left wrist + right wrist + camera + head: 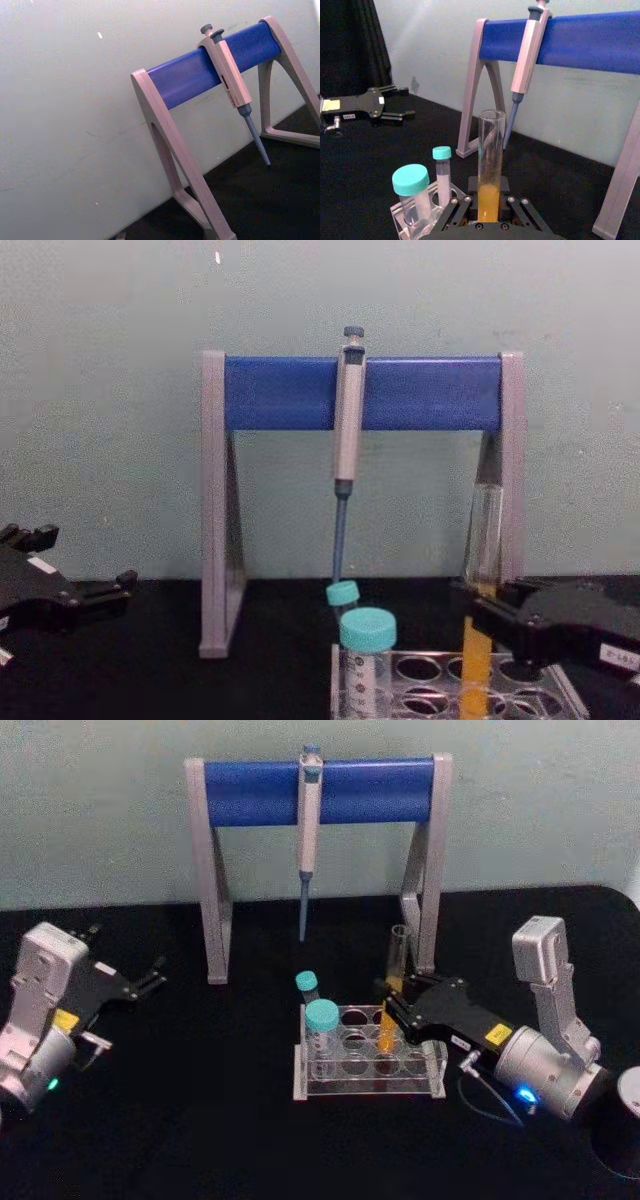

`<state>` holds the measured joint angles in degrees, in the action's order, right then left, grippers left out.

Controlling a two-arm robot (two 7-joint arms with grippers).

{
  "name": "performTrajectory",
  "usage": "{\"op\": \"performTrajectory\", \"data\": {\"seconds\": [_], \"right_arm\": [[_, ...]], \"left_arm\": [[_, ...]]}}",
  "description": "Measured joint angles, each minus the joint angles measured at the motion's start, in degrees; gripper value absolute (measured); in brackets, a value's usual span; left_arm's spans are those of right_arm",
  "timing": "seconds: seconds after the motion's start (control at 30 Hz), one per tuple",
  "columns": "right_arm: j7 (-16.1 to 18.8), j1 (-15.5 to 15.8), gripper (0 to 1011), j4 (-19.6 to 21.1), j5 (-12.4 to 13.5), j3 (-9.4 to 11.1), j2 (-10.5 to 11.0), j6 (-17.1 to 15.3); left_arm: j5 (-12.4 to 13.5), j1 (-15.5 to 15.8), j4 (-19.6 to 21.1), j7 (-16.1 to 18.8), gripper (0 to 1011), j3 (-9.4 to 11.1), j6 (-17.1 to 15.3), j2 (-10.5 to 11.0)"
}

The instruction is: Pick up the test tube from the test tube rack, shake it, then place it back into the test tube rack.

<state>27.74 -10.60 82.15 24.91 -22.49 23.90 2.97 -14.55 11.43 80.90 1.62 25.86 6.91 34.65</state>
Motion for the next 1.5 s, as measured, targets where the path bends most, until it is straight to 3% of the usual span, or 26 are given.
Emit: {"op": "performTrajectory", "data": {"seconds": [1.03,1.17,1.5], "right_arm": [[-0.1,-0.5,233,-1.5,-0.9,-0.2,-0.8,-0.3],[-0.1,-0.4,320,-1.5,-0.9,-0.2,-0.7,-0.3],[-0.1,-0.4,664,-1.4,-0.9,-0.2,-0.7,-0.3]], "left_arm": [[0.0,0.0,0.0,0.0,1001,0.0,0.0,0.0],[0.0,0.0,0.0,0.0,1001,0.0,0.0,0.0],[0.0,0.0,0.0,0.0,1002,0.0,0.0,0.0]]}}
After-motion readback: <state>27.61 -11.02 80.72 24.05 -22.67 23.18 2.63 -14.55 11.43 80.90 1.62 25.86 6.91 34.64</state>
